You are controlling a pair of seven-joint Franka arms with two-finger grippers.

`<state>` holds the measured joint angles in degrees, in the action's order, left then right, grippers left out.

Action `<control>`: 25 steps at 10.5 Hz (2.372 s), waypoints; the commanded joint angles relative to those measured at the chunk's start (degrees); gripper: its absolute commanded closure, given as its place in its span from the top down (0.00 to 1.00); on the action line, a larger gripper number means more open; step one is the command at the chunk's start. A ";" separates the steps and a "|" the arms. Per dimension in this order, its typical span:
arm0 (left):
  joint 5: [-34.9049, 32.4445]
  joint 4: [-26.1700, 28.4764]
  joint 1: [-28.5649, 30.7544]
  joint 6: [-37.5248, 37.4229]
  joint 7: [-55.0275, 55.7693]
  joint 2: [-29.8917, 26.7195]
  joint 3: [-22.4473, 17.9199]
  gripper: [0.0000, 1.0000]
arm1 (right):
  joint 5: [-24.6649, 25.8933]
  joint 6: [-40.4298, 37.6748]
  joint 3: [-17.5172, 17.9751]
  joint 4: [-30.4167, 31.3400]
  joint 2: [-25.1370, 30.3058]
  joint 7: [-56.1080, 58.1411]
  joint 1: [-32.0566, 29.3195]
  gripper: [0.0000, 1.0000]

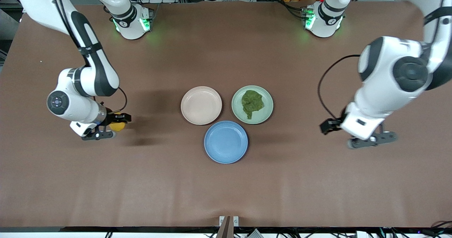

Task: Place lemon and lettuce in plates
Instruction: 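Release the lettuce onto the mint plate and withdraw the left gripper, then carry the lemon with the right gripper over the beige plate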

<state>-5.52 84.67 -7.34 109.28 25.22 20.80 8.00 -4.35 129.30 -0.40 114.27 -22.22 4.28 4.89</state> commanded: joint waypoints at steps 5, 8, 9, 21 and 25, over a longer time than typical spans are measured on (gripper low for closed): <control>-0.02 0.68 9.45 -7.49 -13.53 -8.22 0.70 1.00 | -1.01 -6.52 -0.21 -4.58 0.60 -18.30 16.18 0.43; 0.76 0.59 10.23 -9.61 -13.44 -10.96 0.61 1.00 | -0.58 -6.52 -0.30 -4.32 0.51 -26.31 22.16 0.48; 1.29 -0.20 11.72 -9.70 -13.44 -11.13 0.61 1.00 | -0.49 -6.52 -0.30 -4.40 0.34 -28.08 23.40 0.48; 8.24 2.69 14.02 -15.94 -20.10 -20.88 -0.62 1.00 | 0.83 -1.42 -0.48 -10.02 -10.82 -45.23 34.49 0.52; 8.16 7.62 9.47 -15.68 -19.16 -24.41 -2.63 1.00 | 2.23 -1.59 -0.74 -13.72 -14.34 -45.94 34.58 1.00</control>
<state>1.37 89.37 5.29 93.40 6.31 -1.02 7.49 -3.96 128.51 -0.41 103.48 -34.79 -39.99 38.95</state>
